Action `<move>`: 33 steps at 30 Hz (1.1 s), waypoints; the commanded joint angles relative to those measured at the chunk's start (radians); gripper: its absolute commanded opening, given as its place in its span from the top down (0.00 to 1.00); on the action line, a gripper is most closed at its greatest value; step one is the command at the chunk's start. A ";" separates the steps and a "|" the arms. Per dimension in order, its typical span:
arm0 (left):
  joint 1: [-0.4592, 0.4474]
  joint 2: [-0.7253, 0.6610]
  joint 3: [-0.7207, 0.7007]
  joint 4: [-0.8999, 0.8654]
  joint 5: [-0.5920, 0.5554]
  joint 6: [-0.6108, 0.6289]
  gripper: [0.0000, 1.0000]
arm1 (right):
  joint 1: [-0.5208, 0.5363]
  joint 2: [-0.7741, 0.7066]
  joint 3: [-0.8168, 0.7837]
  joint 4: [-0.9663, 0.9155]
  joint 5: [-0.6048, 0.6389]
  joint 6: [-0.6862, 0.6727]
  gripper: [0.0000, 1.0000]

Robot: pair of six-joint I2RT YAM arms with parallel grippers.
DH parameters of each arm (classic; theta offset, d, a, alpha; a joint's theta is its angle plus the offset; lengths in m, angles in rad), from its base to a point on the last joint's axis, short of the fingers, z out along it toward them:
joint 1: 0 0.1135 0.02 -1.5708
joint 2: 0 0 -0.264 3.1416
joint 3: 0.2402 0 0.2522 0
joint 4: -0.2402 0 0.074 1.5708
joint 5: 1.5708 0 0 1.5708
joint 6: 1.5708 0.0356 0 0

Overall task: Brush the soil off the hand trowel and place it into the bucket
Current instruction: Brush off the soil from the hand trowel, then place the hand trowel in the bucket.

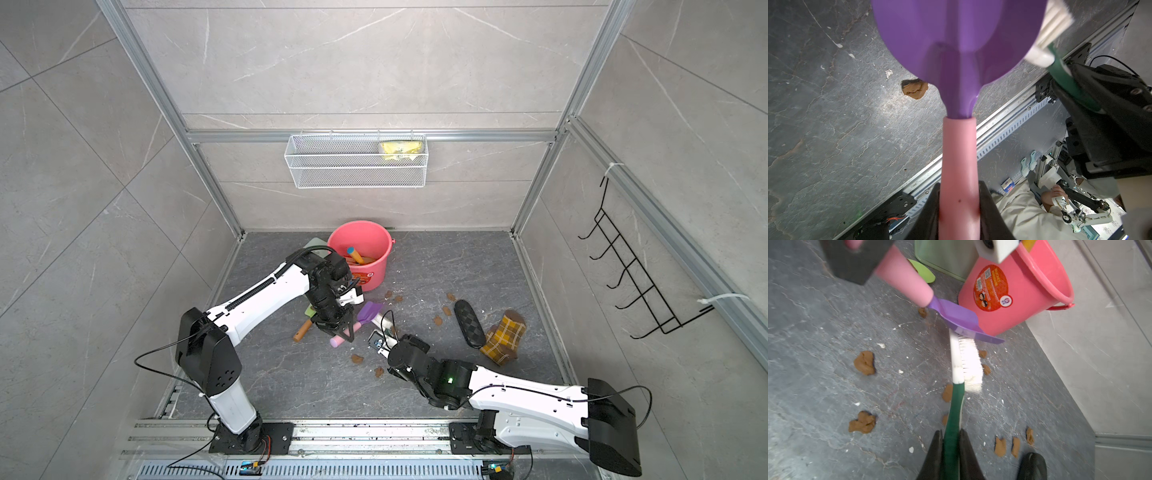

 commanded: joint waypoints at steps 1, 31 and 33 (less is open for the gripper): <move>-0.004 -0.024 0.014 -0.056 -0.010 0.008 1.00 | -0.033 -0.010 0.026 -0.009 0.095 0.029 1.00; 0.129 0.307 0.849 -0.151 -0.484 -0.013 1.00 | -0.151 -0.082 0.074 -0.108 0.033 0.137 1.00; 0.145 0.355 0.911 -0.154 -0.479 -0.012 1.00 | -0.150 -0.087 0.075 -0.114 0.027 0.140 1.00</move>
